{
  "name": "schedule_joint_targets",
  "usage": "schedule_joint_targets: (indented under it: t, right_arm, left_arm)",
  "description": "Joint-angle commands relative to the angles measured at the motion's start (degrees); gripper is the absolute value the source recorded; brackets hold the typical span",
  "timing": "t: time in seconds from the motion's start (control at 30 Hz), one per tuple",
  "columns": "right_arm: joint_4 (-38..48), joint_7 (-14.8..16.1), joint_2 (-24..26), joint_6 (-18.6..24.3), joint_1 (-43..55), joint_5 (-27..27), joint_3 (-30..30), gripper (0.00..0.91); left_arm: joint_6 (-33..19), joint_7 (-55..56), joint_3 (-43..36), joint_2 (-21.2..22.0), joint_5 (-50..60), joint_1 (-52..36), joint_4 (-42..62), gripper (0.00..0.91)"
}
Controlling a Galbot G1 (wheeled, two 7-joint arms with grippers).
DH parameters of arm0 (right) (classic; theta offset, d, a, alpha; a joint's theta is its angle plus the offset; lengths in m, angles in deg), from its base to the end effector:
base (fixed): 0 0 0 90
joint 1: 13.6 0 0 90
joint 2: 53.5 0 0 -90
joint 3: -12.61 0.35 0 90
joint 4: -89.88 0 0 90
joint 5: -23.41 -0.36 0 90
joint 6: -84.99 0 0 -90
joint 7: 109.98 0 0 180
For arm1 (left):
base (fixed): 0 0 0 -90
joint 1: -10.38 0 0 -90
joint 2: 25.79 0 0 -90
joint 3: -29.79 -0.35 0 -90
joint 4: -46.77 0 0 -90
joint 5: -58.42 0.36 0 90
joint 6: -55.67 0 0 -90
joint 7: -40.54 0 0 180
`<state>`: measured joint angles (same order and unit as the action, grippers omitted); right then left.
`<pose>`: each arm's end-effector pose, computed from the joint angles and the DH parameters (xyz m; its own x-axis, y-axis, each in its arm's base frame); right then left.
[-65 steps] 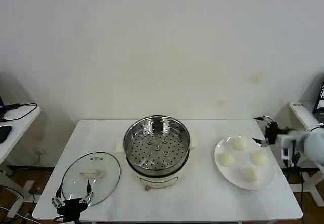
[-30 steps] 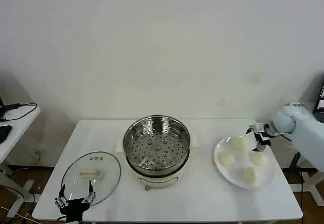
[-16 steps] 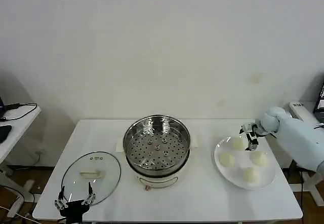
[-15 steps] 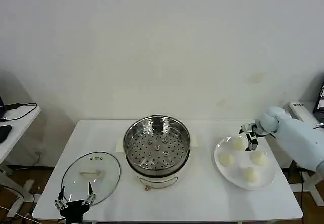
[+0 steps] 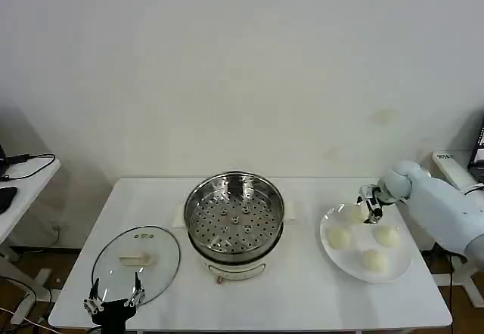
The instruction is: Take steamed baozi put them in steamer then cover it.
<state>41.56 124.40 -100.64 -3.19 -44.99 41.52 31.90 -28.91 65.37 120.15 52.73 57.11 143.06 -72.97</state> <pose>0.5624 -0.2149 -0.2391 -0.3192 0.0016 0.9477 -0.9410 -0.1193 -0.3168 0.1162 0.0360 -0.3351 -0.9094 -0.3419 0.2369 -0.2826 0.9258 0.2513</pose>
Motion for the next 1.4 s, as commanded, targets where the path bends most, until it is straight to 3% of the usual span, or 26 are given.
schedule_joint_targets:
  t: [0.03, 0.23, 0.5, 0.67, 0.87, 1.03, 1.23, 1.4]
  right_arm:
    - [0.6, -0.3, -0.6, 0.1, -0.5, 0.4, 0.3, 0.595]
    - [1.4, -0.9, -1.4, 0.5, -1.2, 0.7, 1.5, 0.464]
    - [0.6, -1.1, -0.8, 0.8, -1.1, 0.5, 1.9, 0.474]
    - [-5.4, -0.4, 2.7, 0.6, 1.7, -2.1, 1.0, 0.484]
    - [-14.6, 0.8, 9.0, -0.5, 8.1, -6.8, -3.2, 0.484]
    - [-18.7, 1.4, 11.1, -0.3, 16.2, -10.6, -8.0, 0.484]
    - [-21.3, 1.8, 8.3, -0.1, 29.9, -16.3, -16.6, 0.484]
    - [-25.2, 1.1, 3.2, -1.2, 36.3, -22.7, -21.2, 0.484]
  left_arm:
    - [0.0, 0.0, -0.1, 0.0, -0.2, 0.3, -0.7, 0.907]
    - [0.0, 0.1, -0.2, 0.1, -0.2, 0.7, -1.0, 0.907]
    - [0.0, 0.2, 0.0, 0.0, -0.4, 0.9, -1.5, 0.907]
    - [0.2, 0.2, -0.1, -0.3, -0.6, 0.9, -1.4, 0.907]
    - [0.4, 0.2, -0.2, -0.8, -1.1, 0.8, -1.5, 0.907]
    - [0.6, 0.3, -0.1, -1.5, -2.2, 1.1, -1.8, 0.907]
    - [2.4, -0.6, 0.8, -3.7, -10.4, 1.9, -3.8, 0.907]
    - [-0.2, -2.1, 2.9, -5.0, -14.6, 1.8, -4.2, 0.907]
